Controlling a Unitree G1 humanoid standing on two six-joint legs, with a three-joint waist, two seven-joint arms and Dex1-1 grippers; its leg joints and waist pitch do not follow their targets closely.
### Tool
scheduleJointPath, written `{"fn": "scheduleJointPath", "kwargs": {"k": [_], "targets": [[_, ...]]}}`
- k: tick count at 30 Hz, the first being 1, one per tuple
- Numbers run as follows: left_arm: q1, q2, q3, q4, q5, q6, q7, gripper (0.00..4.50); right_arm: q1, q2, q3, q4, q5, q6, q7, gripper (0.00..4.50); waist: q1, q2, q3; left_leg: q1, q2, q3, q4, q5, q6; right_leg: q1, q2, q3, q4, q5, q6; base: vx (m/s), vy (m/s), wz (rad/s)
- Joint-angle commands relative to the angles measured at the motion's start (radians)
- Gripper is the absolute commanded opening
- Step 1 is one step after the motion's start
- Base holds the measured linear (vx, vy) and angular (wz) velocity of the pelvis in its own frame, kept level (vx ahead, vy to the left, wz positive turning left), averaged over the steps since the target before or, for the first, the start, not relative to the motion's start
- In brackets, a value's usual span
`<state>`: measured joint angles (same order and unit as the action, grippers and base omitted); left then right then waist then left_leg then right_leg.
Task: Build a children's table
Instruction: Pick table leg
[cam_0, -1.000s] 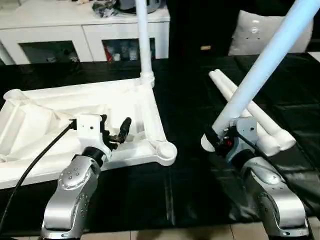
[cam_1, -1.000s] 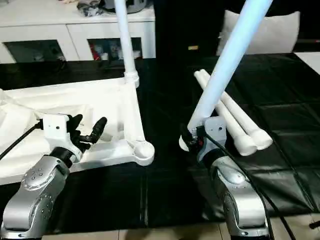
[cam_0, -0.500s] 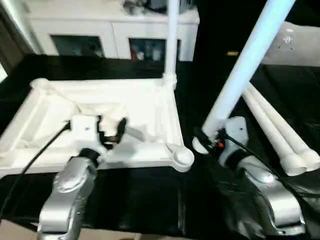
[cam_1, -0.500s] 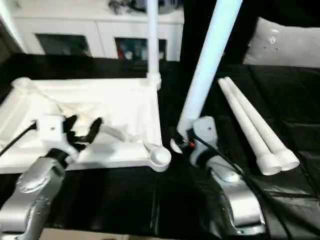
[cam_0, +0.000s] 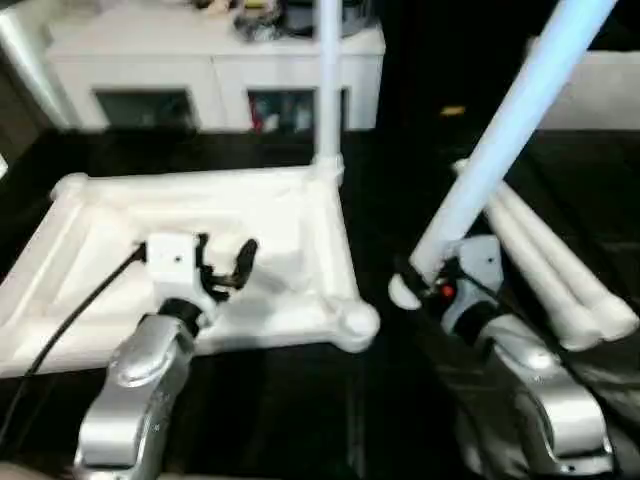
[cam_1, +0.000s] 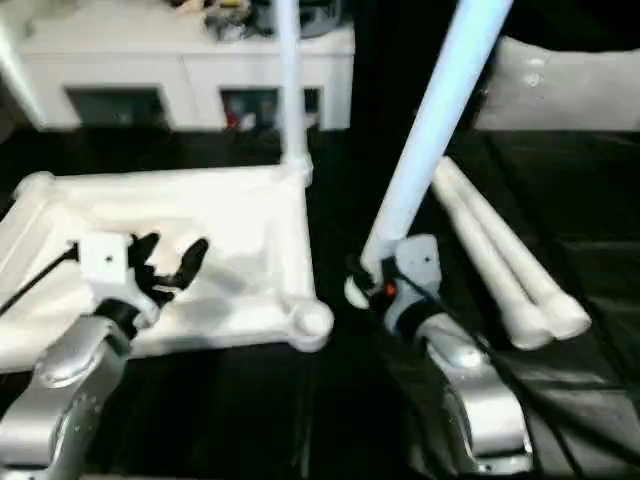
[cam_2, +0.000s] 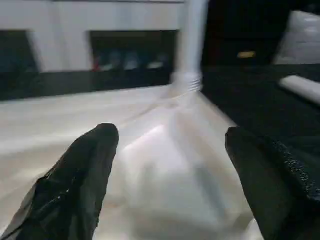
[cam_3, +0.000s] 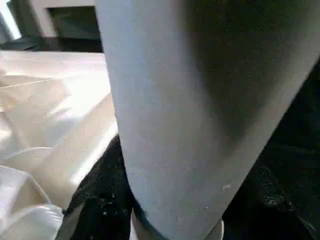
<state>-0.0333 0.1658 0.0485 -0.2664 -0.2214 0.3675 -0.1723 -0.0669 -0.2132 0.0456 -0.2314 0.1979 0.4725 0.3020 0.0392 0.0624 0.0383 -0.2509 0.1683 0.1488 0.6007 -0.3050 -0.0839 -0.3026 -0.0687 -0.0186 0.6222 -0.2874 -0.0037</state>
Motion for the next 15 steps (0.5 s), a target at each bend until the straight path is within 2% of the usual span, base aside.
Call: {"fn": "scheduleJointPath", "kwargs": {"k": [1, 2, 3, 4, 5, 6, 7, 8, 9, 10, 11, 12, 13, 14, 15], "targets": [[-0.005, 0.000, -0.009, -0.008, 0.001, 0.009, -0.008, 3.89, 0.004, -0.007, -0.006, -0.021, -0.014, -0.013, 0.002, 1.90, 0.013, -0.028, -0.051, -0.100, -0.044, 0.003, -0.027, 0.010, 0.137, 0.115, -0.048, 0.077, -0.086, 0.135, -0.274, 0.115, -0.021, -0.39], [-0.004, -0.001, -0.008, -0.011, 0.001, 0.010, -0.007, 3.89, 0.004, -0.007, -0.006, -0.021, -0.015, -0.016, 0.004, 1.90, 0.014, -0.020, -0.066, -0.113, -0.041, -0.008, -0.016, 0.046, 0.155, 0.129, -0.044, 0.076, -0.077, 0.154, -0.289, 0.089, -0.014, -0.10], [-0.001, -0.002, -0.007, -0.015, 0.001, 0.013, -0.006, 3.89, 0.004, -0.006, -0.008, -0.019, -0.015, -0.018, 0.008, 1.90, 0.013, -0.013, -0.072, -0.140, -0.046, -0.023, -0.003, 0.144, 0.177, 0.139, -0.023, 0.066, -0.067, 0.222, -0.287, 0.000, 0.000, 0.00], [0.001, -0.002, -0.007, -0.018, 0.001, 0.014, -0.005, 3.89, 0.004, -0.005, -0.009, -0.018, -0.014, -0.018, 0.008, 1.90, 0.011, -0.007, -0.072, -0.137, -0.044, -0.029, -0.006, 0.170, 0.181, 0.130, -0.013, 0.057, -0.060, 0.241, -0.281, 0.000, 0.000, 0.00], [0.005, -0.002, -0.005, -0.022, 0.001, 0.015, -0.004, 3.89, 0.004, -0.003, -0.009, -0.016, -0.015, -0.019, 0.009, 1.90, 0.003, 0.004, -0.072, -0.103, -0.036, -0.037, -0.019, 0.207, 0.188, 0.100, 0.010, 0.032, -0.050, 0.248, -0.270, 0.000, 0.000, 0.00], [0.007, -0.002, -0.004, -0.025, 0.000, 0.016, -0.003, 3.89, 0.004, -0.003, -0.008, -0.015, -0.016, -0.019, 0.009, 1.90, -0.001, 0.009, -0.075, -0.072, -0.027, -0.043, -0.028, 0.225, 0.199, 0.077, 0.019, 0.017, -0.042, 0.246, -0.266, 0.000, 0.000, 0.00], [0.012, -0.002, -0.002, -0.029, -0.001, 0.016, -0.001, 3.89, 0.003, -0.004, -0.007, -0.013, -0.011, -0.021, 0.011, 1.90, -0.015, 0.005, -0.074, -0.024, -0.004, -0.060, -0.036, 0.279, 0.260, 0.040, 0.023, -0.005, -0.027, 0.220, -0.257, 0.077, -0.010, 0.12], [0.015, -0.002, -0.001, -0.031, -0.001, 0.017, 0.001, 3.89, 0.003, -0.005, -0.006, -0.012, -0.008, -0.022, 0.011, 1.90, -0.018, 0.008, -0.074, -0.008, 0.003, -0.068, -0.035, 0.311, 0.300, 0.024, 0.020, -0.012, -0.019, 0.200, -0.256, 0.077, -0.010, 0.12], [0.020, -0.001, 0.001, -0.035, -0.001, 0.018, 0.003, 3.89, 0.000, -0.007, -0.003, -0.011, -0.002, -0.024, 0.017, 1.90, -0.019, 0.001, -0.073, -0.003, 0.000, -0.073, -0.027, 0.357, 0.373, 0.014, 0.012, -0.018, -0.020, 0.160, -0.249, 0.063, 0.003, 0.09], [0.024, -0.001, 0.002, -0.038, -0.001, 0.018, 0.005, 3.89, -0.002, -0.009, -0.001, -0.010, 0.002, -0.026, 0.021, 1.90, -0.007, -0.011, -0.067, -0.028, -0.024, -0.055, -0.016, 0.325, 0.402, 0.031, -0.002, -0.002, -0.036, 0.135, -0.267, 0.005, 0.074, 0.11], [0.025, -0.001, 0.003, -0.038, -0.001, 0.018, 0.005, 3.89, -0.003, -0.009, -0.002, -0.009, 0.004, -0.026, 0.022, 1.90, 0.001, -0.014, -0.066, -0.044, -0.034, -0.047, -0.014, 0.302, 0.404, 0.046, -0.007, 0.006, -0.043, 0.117, -0.277, 0.005, 0.074, 0.11], [0.029, -0.001, 0.004, -0.041, 0.000, 0.018, 0.007, 3.89, -0.007, -0.011, -0.003, -0.008, 0.009, -0.027, 0.030, 1.90, 0.011, -0.017, -0.068, -0.071, -0.043, -0.043, -0.012, 0.280, 0.401, 0.071, -0.015, 0.012, -0.054, 0.067, -0.284, -0.002, 0.068, 0.09], [0.031, -0.002, 0.004, -0.043, 0.003, 0.019, 0.007, 3.89, -0.011, -0.015, -0.003, -0.007, 0.006, -0.032, 0.042, 1.90, 0.015, -0.014, -0.075, -0.071, -0.037, -0.056, -0.004, 0.413, 0.405, 0.052, -0.007, 0.003, -0.028, 0.158, -0.266, 0.000, 0.000, 0.00], [0.032, -0.003, 0.004, -0.044, 0.005, 0.020, 0.007, 3.89, -0.013, -0.017, -0.003, -0.006, 0.005, -0.033, 0.046, 1.90, 0.013, -0.012, -0.078, -0.061, -0.029, -0.066, 0.001, 0.498, 0.410, 0.031, -0.002, -0.004, -0.013, 0.218, -0.251, 0.000, 0.000, 0.00], [0.032, -0.003, 0.004, -0.044, 0.006, 0.020, 0.007, 3.89, -0.016, -0.018, -0.005, -0.004, 0.005, -0.032, 0.048, 1.90, 0.007, -0.011, -0.084, -0.038, -0.016, -0.085, 0.013, 0.650, 0.407, 0.000, 0.001, -0.011, 0.008, 0.305, -0.215, 0.000, 0.000, 0.00]]}}
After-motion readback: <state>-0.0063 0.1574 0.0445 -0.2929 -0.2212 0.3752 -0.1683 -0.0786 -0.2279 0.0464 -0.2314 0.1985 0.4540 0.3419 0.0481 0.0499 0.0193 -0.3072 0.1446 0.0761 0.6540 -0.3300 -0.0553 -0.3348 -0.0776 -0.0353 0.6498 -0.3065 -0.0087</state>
